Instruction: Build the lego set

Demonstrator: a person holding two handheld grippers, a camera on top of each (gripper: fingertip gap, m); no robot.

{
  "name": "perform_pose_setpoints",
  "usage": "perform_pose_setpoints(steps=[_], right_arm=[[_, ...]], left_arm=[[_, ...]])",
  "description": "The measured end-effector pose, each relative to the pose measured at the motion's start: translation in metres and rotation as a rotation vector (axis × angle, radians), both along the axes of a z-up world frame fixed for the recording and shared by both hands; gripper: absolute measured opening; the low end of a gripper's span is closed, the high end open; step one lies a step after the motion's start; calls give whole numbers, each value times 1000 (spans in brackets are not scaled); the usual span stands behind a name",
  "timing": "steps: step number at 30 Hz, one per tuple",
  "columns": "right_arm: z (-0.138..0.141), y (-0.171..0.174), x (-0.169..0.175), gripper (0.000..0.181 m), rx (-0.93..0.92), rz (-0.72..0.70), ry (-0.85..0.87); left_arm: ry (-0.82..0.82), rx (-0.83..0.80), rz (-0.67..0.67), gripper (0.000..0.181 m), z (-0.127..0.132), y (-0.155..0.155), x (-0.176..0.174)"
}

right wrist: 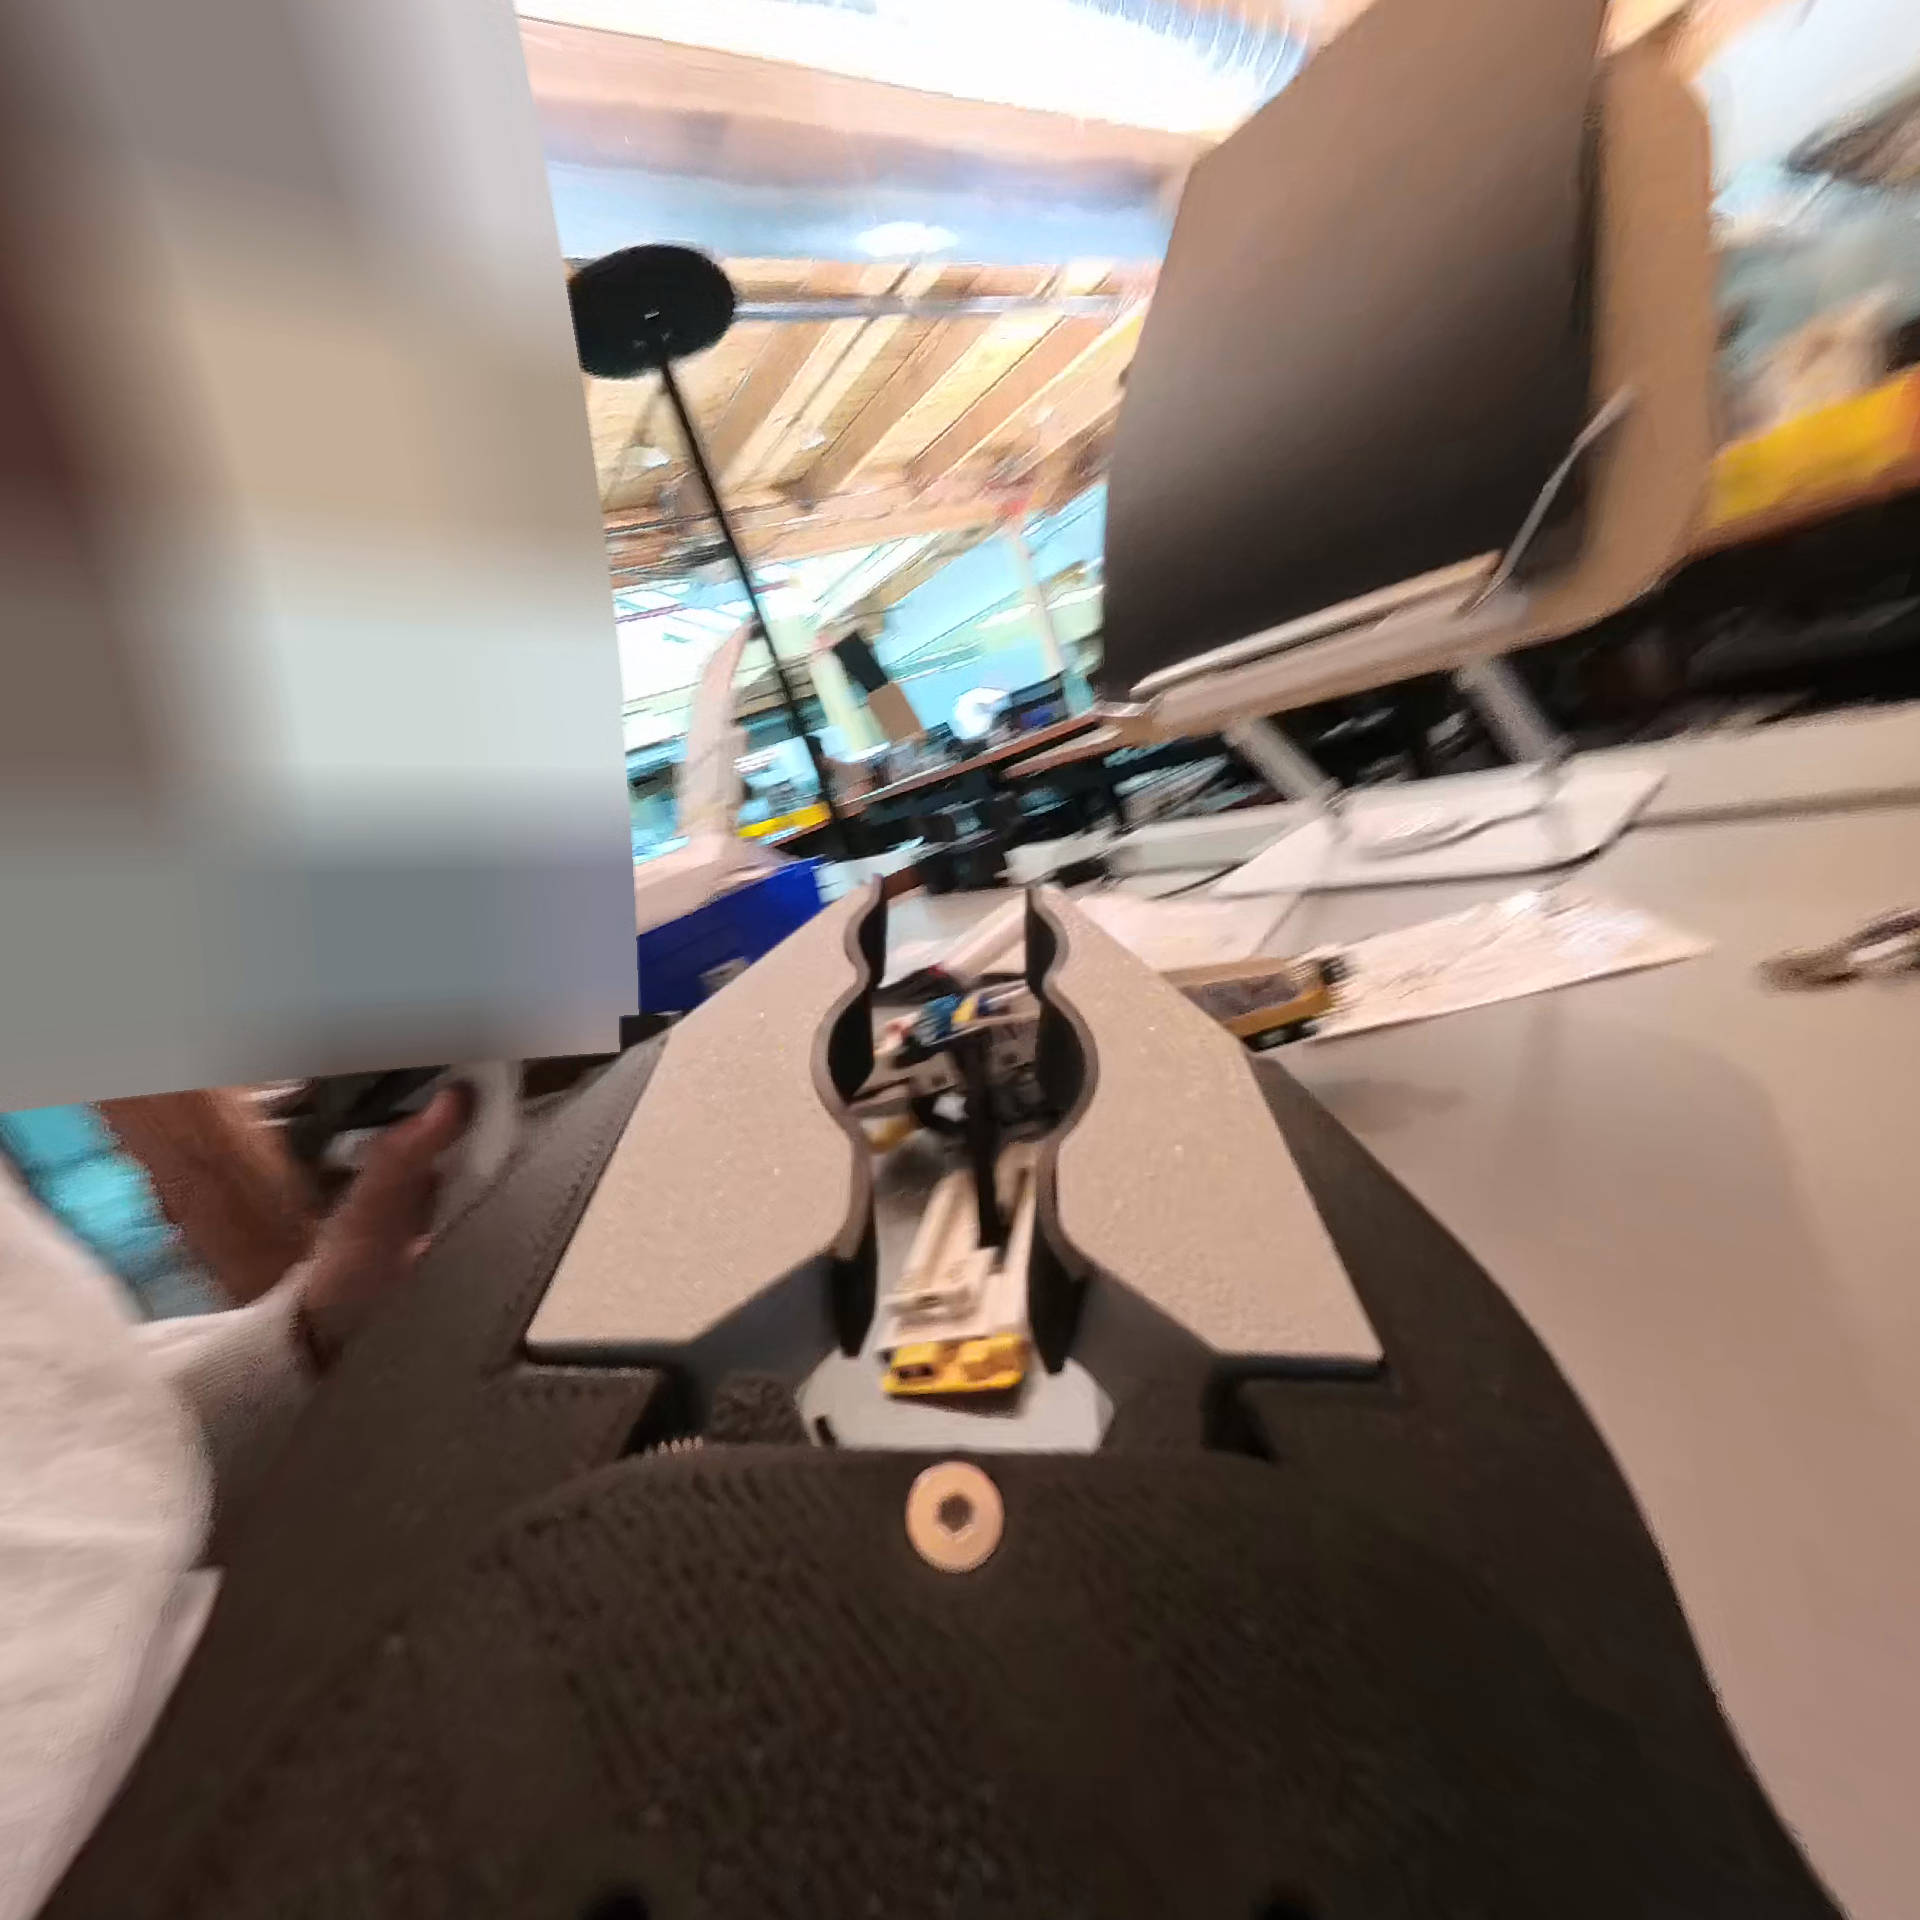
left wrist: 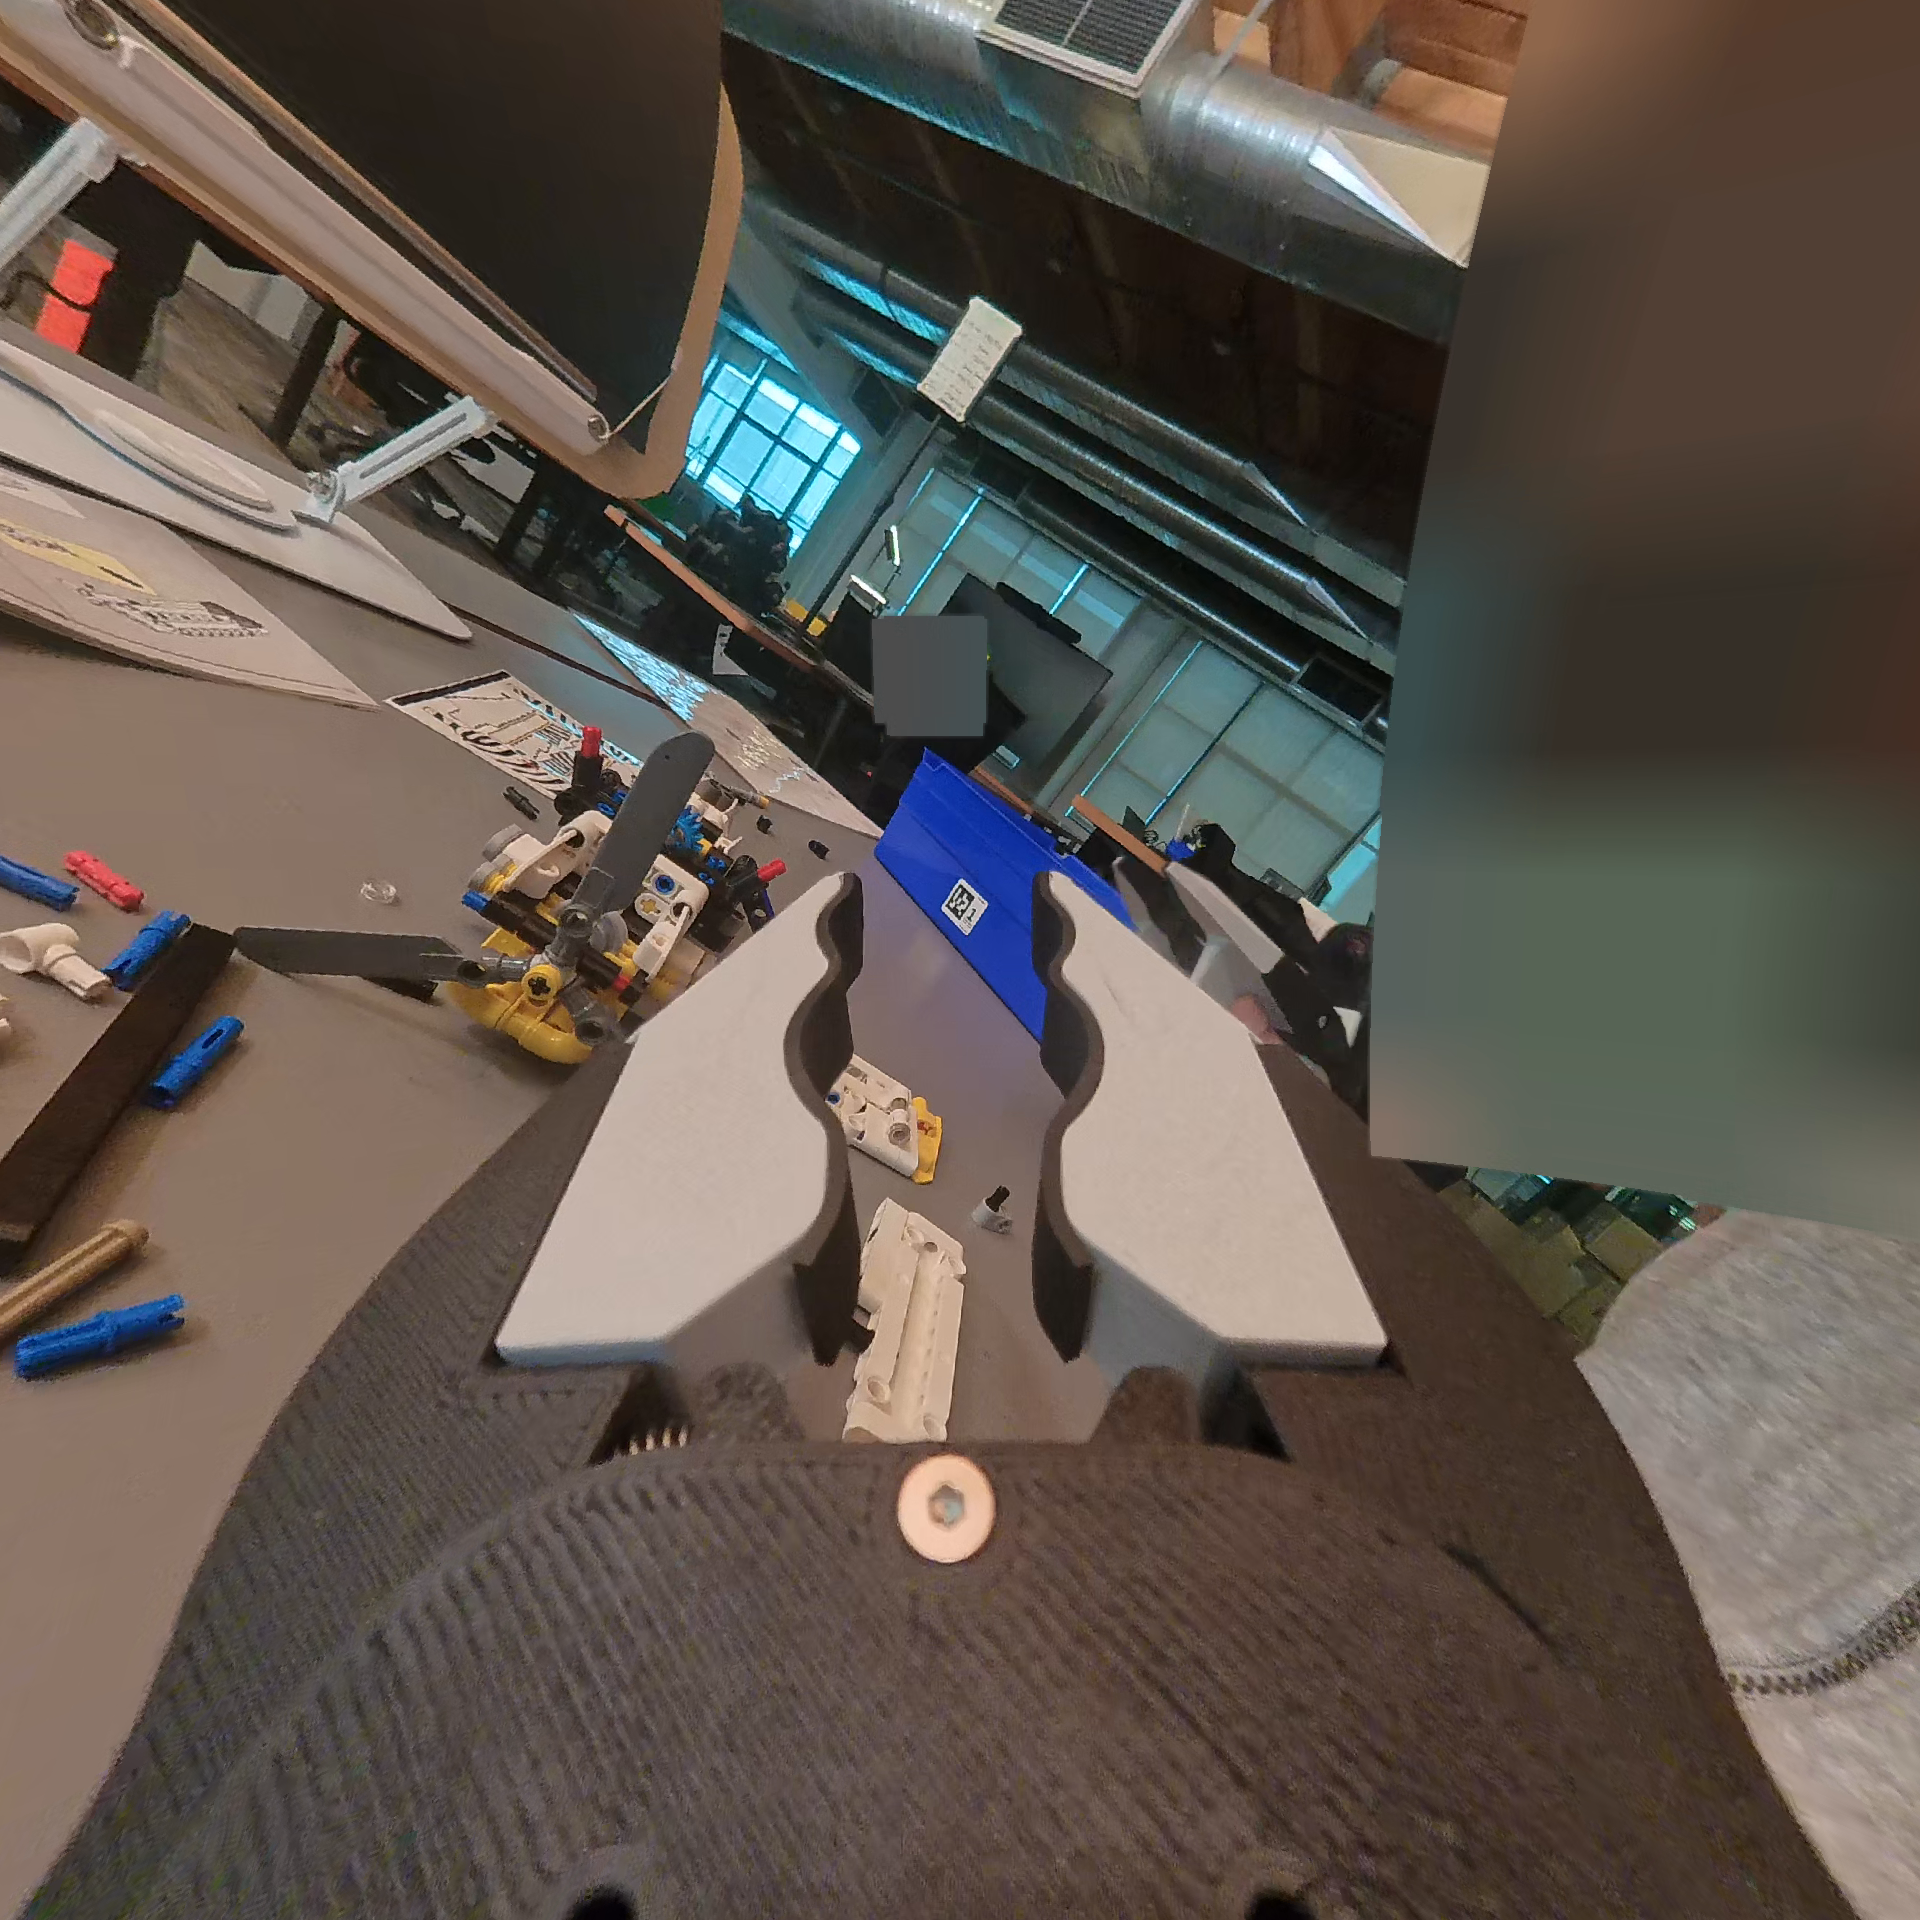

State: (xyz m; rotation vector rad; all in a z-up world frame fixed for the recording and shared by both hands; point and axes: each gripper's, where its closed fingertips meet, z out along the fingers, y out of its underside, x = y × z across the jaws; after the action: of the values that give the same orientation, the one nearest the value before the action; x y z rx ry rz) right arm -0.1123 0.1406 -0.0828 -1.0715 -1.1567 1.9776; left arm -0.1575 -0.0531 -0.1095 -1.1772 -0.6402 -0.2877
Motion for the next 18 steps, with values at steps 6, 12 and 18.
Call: perform_pose_setpoints(steps=[6,12,18], right_arm=[[-33,-24,12,26,204,67,-210],[-64,-51,18,22,304,193,-415],[-119,-73,24,23,611,260,-653]], left_arm=[[-2,-7,-6,30,-1,1,0],[7,-5,6,31,0,0,1],[44,-49,31,24,5,9,26]])
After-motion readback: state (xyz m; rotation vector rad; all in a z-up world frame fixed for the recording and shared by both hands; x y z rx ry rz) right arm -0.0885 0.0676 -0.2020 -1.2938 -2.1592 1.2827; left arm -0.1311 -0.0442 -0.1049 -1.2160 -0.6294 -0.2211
